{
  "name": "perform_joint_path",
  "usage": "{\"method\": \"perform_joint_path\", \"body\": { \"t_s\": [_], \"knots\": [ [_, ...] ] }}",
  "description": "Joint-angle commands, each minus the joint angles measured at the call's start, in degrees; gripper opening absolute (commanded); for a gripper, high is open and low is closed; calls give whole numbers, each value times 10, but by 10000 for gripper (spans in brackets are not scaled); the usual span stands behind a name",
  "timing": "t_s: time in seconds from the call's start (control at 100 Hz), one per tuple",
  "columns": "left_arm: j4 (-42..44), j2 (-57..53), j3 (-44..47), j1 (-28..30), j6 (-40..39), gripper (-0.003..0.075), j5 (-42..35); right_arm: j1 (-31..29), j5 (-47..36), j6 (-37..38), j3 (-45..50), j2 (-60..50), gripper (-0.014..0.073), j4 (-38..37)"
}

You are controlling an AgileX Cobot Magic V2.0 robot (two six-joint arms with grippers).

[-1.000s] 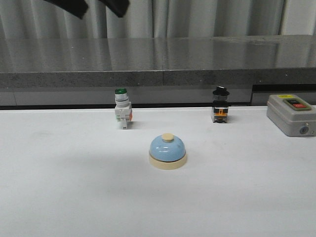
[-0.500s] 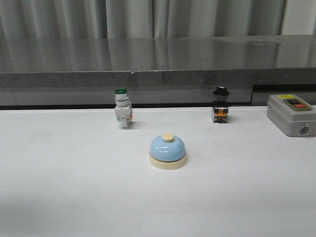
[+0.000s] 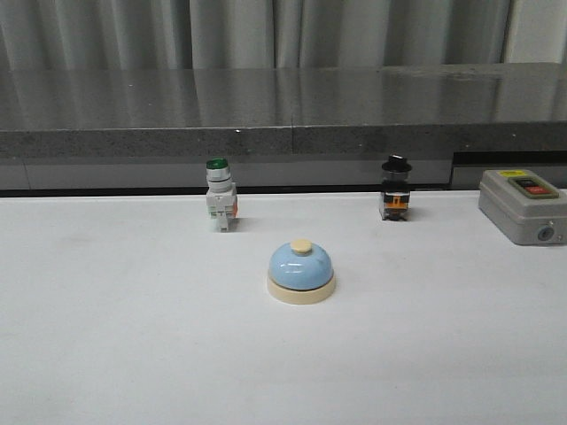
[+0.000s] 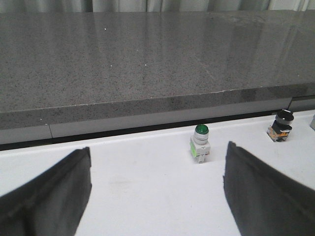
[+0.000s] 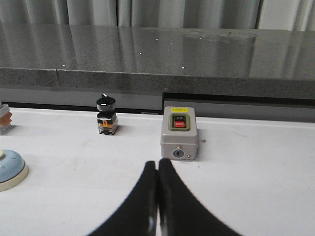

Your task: Place and press bell with both arms

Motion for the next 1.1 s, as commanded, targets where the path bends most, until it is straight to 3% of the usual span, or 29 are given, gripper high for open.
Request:
{"method": "perform_joint_path", "body": {
  "t_s": [0.0,0.15,0.45,1.09],
  "knots": [
    [-4,-7,-11,2,-5,526,-48,-4,-49,-2,-8,-10,-60,-3],
    [-4,-7,-11,2,-5,431,-50,-4,-49,-2,-8,-10,-60,-3],
    [-4,-7,-11,2,-5,-23,-52,-4,-49,-2,-8,-10,-60,-3],
    [-4,-7,-11,2,-5,-20,-52,-4,-49,-2,-8,-10,-60,-3]
  ]
}}
